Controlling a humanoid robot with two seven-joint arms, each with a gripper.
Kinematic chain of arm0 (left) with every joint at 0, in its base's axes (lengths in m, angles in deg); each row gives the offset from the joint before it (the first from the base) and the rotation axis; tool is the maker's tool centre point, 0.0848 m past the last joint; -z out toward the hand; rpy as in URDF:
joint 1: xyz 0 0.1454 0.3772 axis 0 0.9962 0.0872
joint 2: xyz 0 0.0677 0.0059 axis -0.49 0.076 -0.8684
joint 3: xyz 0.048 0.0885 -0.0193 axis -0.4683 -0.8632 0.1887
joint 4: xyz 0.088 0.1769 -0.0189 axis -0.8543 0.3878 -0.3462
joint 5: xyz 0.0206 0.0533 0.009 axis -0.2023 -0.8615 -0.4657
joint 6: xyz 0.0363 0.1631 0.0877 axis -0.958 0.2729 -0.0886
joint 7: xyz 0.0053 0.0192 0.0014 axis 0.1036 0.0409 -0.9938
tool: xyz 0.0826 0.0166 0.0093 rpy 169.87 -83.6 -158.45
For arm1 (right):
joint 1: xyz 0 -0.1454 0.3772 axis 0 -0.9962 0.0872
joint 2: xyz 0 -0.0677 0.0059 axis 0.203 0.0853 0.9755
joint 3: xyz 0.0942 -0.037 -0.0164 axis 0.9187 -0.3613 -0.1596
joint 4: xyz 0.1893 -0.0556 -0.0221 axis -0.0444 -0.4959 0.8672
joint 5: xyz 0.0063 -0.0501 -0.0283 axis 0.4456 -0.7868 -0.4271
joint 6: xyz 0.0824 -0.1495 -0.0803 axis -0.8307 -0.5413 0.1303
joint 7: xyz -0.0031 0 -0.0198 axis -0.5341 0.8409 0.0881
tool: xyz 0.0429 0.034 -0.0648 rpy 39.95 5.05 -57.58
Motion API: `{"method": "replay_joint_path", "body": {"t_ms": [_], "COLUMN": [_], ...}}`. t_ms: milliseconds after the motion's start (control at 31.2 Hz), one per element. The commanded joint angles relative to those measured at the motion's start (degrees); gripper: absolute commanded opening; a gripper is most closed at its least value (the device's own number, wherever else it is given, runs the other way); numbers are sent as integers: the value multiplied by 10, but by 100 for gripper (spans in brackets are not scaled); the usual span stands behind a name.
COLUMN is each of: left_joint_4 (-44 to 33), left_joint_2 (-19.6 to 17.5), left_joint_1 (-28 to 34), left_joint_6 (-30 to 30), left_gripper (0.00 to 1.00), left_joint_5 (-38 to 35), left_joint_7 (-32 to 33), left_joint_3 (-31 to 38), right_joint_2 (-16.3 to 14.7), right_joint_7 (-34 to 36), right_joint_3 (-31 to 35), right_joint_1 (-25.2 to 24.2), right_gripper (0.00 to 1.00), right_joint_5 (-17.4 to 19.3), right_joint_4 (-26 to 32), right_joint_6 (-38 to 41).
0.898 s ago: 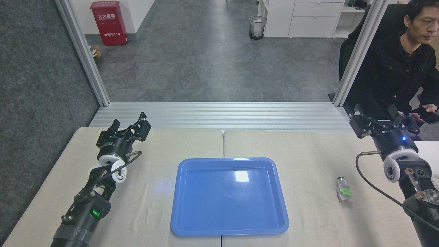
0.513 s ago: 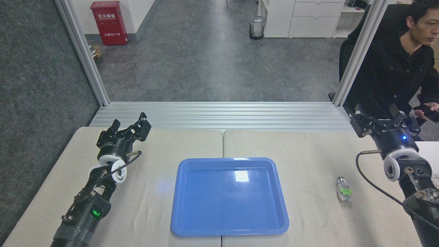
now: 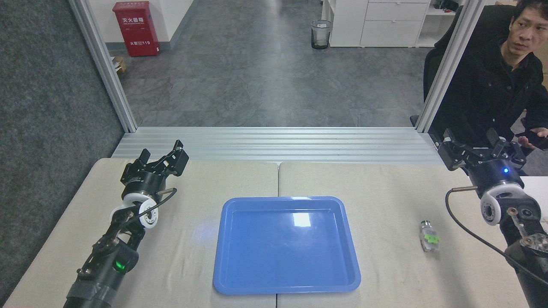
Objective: Pick up switch part and place in tray
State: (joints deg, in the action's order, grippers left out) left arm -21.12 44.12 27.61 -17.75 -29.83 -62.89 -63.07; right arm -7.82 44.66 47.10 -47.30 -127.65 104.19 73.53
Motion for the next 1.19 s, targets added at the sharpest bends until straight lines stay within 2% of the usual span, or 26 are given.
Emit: {"method": "replay_joint_path", "body": {"t_ms": [0,1155], "left_joint_4": [0,0], "left_joint_2": [0,0], "left_joint_1": [0,0], "left_joint_6": [0,0], "left_gripper": [100,100], "left_joint_5": [0,0], "left_joint_7": [0,0], "left_joint_3": [0,0], "right_joint_2": [-2,7], "right_joint_7": [0,0], "right_joint_3": [-5,-9], "right_joint_1": [0,-8], "right_gripper": [99,99], "right_joint_5": [0,-1], "right_joint_4": [0,11], "right_joint_6": [5,6]}}
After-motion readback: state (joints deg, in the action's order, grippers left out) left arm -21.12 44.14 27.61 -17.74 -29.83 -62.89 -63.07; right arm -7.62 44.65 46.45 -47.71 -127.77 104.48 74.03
